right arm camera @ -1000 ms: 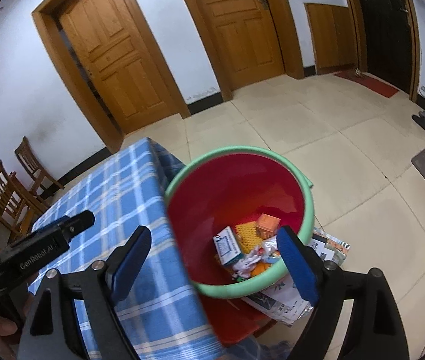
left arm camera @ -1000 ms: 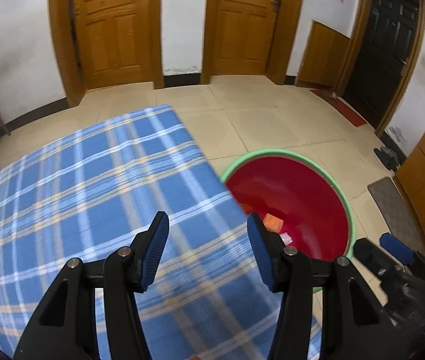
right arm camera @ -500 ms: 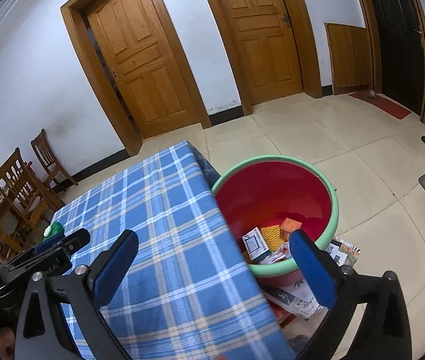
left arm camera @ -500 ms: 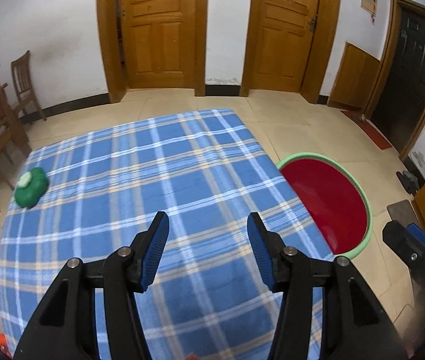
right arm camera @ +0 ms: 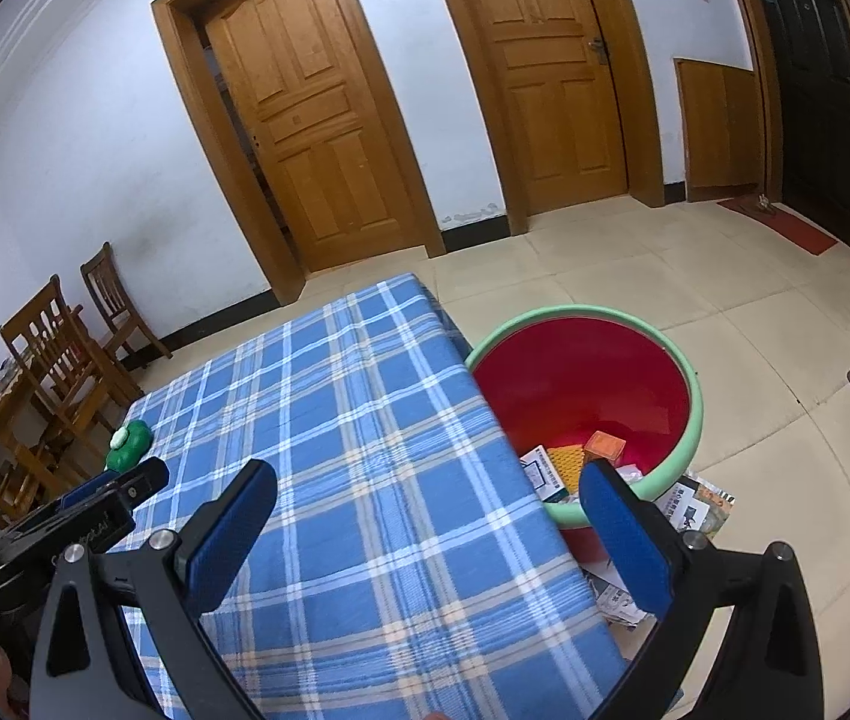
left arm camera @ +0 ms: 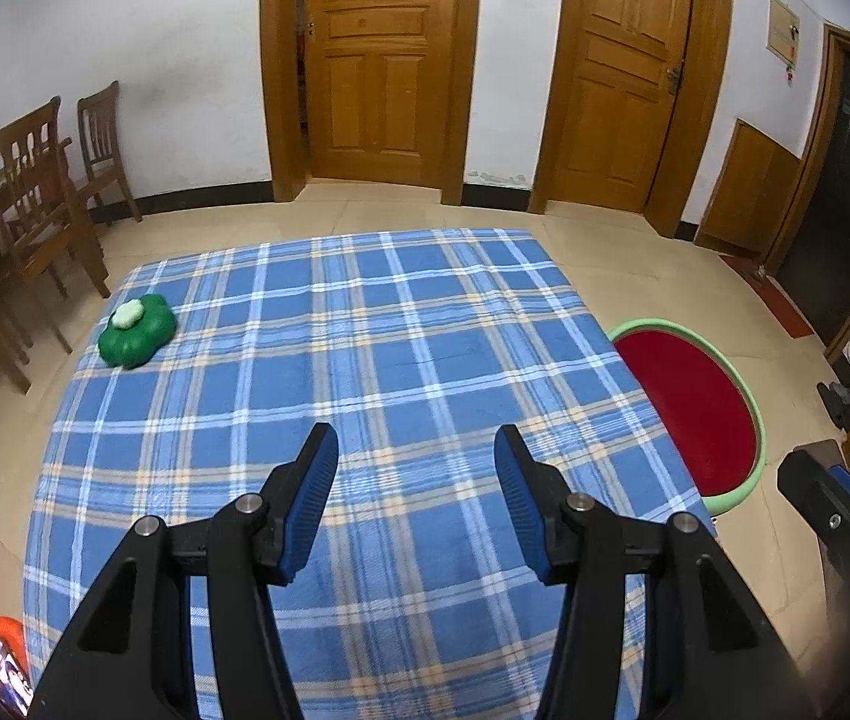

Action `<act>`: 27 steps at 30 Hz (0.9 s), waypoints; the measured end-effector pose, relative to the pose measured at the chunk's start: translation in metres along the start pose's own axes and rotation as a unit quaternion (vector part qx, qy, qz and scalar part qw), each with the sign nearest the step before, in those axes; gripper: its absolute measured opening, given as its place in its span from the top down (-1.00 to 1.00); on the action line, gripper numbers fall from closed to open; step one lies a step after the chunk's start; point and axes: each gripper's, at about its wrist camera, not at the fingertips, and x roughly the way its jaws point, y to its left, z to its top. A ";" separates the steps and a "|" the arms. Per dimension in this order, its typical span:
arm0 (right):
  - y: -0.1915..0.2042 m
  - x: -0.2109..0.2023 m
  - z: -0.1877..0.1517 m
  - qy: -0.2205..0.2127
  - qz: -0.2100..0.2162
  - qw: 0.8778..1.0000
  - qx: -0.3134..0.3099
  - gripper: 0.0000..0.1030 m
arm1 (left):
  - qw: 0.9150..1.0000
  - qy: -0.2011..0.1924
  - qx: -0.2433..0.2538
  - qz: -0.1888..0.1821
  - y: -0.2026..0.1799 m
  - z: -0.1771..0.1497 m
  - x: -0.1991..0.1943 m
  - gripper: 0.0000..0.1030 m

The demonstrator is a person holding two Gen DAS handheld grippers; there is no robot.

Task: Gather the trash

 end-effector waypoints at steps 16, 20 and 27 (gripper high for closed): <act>0.013 -0.004 -0.004 -0.001 0.009 1.000 -0.014 -0.99 | 1.000 -0.009 -0.019 0.021 0.019 -0.004 -0.010 -0.06; 0.013 -0.004 -0.004 -0.001 0.010 1.000 -0.014 -0.99 | 1.000 -0.011 -0.020 0.021 0.019 -0.003 -0.011 -0.06; 0.013 -0.004 -0.004 -0.001 0.010 1.000 -0.014 -0.99 | 0.999 -0.011 -0.020 0.023 0.020 -0.004 -0.010 -0.06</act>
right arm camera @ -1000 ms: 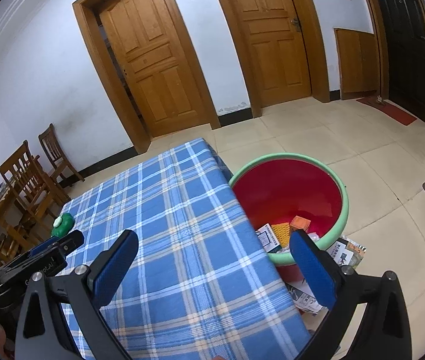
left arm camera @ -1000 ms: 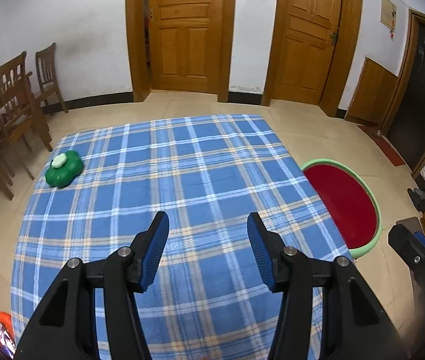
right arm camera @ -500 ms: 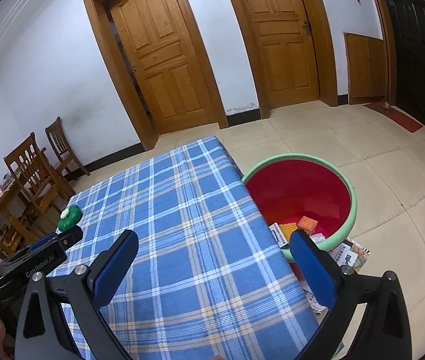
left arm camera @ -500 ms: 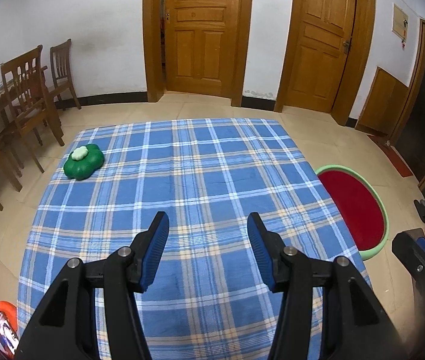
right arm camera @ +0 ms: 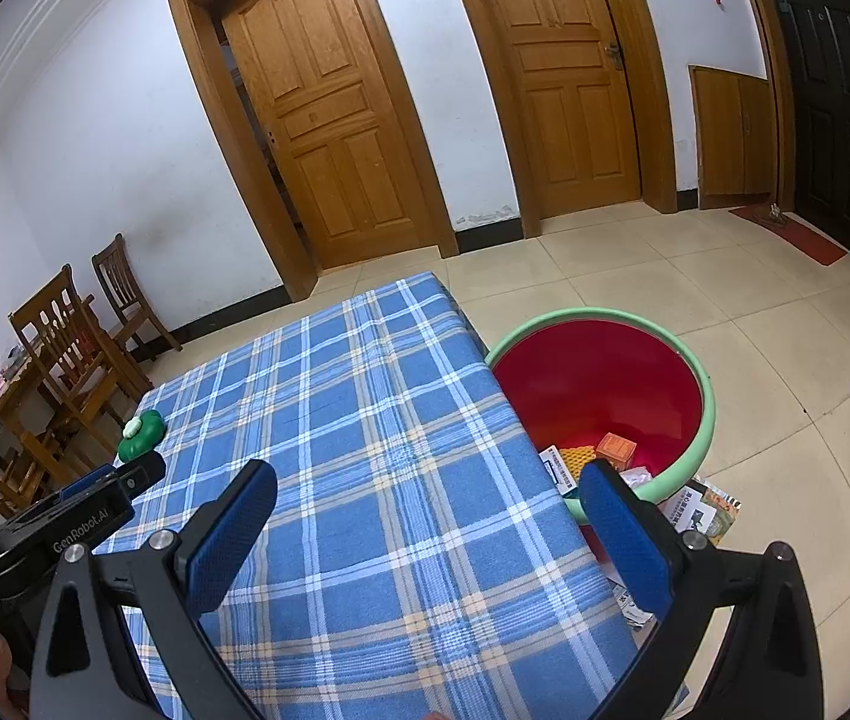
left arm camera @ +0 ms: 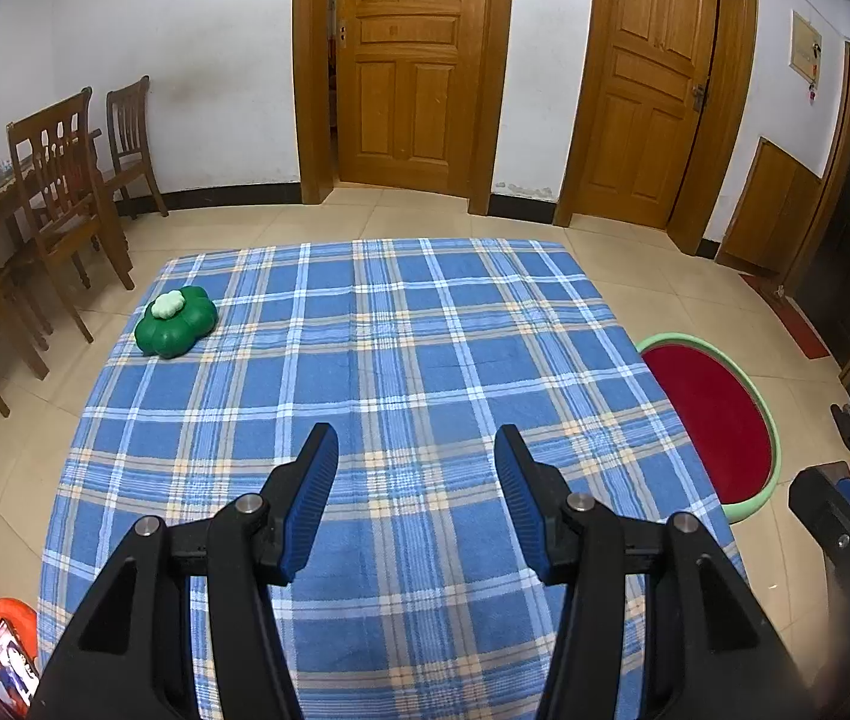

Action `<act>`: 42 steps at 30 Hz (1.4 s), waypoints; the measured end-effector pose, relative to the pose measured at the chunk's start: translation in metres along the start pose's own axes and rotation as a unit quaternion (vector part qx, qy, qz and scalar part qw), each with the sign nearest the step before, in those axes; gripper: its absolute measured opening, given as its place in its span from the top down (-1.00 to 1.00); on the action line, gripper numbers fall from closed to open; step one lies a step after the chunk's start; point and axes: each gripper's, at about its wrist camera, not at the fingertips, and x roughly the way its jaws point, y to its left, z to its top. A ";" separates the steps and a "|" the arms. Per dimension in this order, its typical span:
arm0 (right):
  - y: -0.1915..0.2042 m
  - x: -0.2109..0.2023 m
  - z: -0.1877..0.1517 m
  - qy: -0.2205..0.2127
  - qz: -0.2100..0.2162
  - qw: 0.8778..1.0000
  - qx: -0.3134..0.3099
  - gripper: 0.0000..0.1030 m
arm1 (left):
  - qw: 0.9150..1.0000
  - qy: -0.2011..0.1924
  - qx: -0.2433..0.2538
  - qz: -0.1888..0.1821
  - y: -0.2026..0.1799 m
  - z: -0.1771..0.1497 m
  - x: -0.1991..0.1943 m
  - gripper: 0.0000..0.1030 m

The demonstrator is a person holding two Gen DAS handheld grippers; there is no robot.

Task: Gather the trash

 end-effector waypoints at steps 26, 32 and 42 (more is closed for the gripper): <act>0.000 0.000 0.000 0.000 0.000 1.000 0.000 -0.99 | 1.000 0.000 -0.001 0.001 0.001 -0.001 0.000 -0.06; 0.000 0.000 0.000 0.000 0.000 1.000 0.000 -0.99 | 1.000 0.000 -0.001 0.001 0.001 -0.001 0.000 -0.06; 0.000 0.000 0.000 0.001 0.000 1.000 0.000 -0.99 | 1.000 0.001 -0.001 0.001 0.001 -0.001 0.000 -0.06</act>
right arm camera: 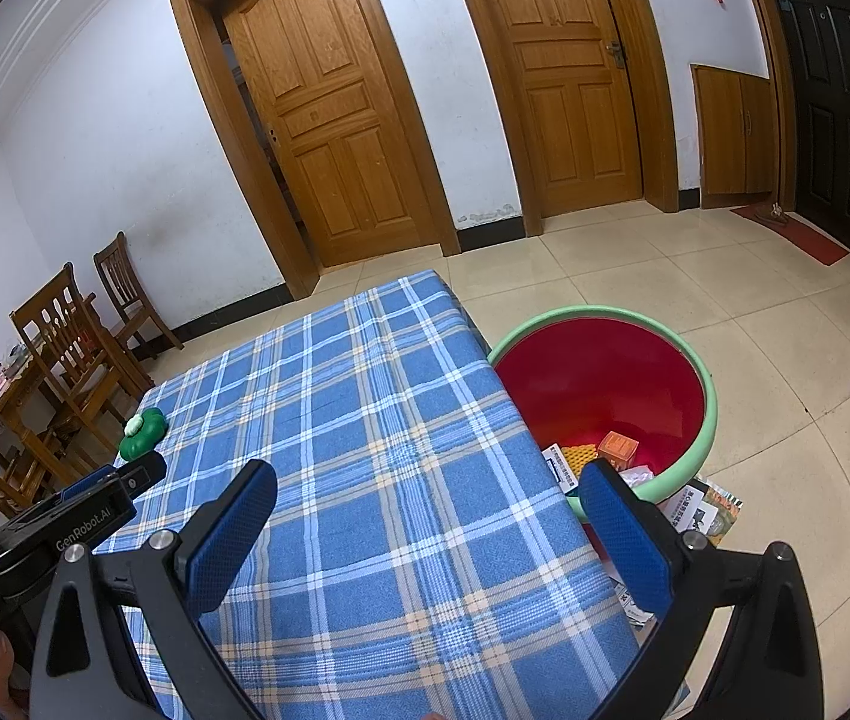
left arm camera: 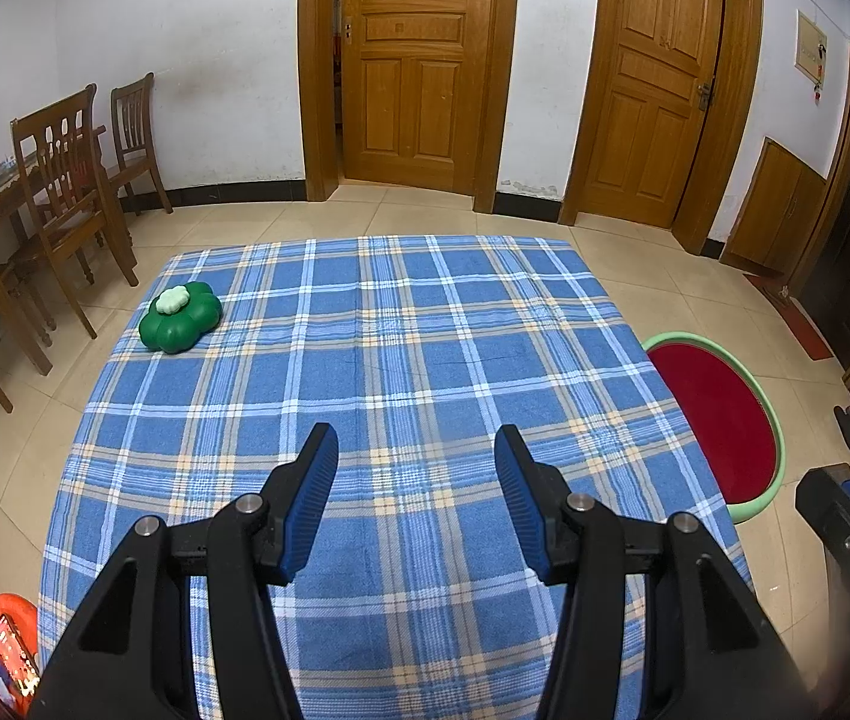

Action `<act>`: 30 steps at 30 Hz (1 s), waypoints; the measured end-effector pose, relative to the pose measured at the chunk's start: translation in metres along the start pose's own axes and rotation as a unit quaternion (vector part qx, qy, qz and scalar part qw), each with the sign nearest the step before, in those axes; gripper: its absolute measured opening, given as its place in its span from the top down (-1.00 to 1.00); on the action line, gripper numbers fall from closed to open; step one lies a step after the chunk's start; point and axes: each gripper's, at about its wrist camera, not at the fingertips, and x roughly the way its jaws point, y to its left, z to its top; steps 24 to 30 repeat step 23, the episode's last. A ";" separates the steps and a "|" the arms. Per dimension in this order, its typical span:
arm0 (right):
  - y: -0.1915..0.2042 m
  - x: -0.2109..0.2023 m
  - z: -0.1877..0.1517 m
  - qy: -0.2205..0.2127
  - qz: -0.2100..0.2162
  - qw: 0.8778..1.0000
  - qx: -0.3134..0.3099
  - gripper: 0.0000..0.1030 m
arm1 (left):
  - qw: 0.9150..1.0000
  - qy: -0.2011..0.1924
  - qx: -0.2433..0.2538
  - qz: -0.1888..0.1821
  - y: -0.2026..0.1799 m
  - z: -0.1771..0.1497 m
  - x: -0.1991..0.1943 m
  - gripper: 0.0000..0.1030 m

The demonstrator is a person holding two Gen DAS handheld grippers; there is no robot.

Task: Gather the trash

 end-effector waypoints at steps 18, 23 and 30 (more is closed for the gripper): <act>0.000 0.000 0.000 0.000 0.000 1.000 0.000 -0.99 | 1.000 0.001 0.000 0.000 0.001 0.000 -0.001 -0.06; 0.000 0.000 0.000 0.000 0.000 1.000 0.000 -0.99 | 1.000 0.002 -0.001 0.001 0.002 -0.001 -0.001 -0.06; 0.000 0.000 0.000 0.000 0.000 1.000 0.000 -0.99 | 1.000 0.002 -0.001 0.001 0.002 -0.001 -0.001 -0.06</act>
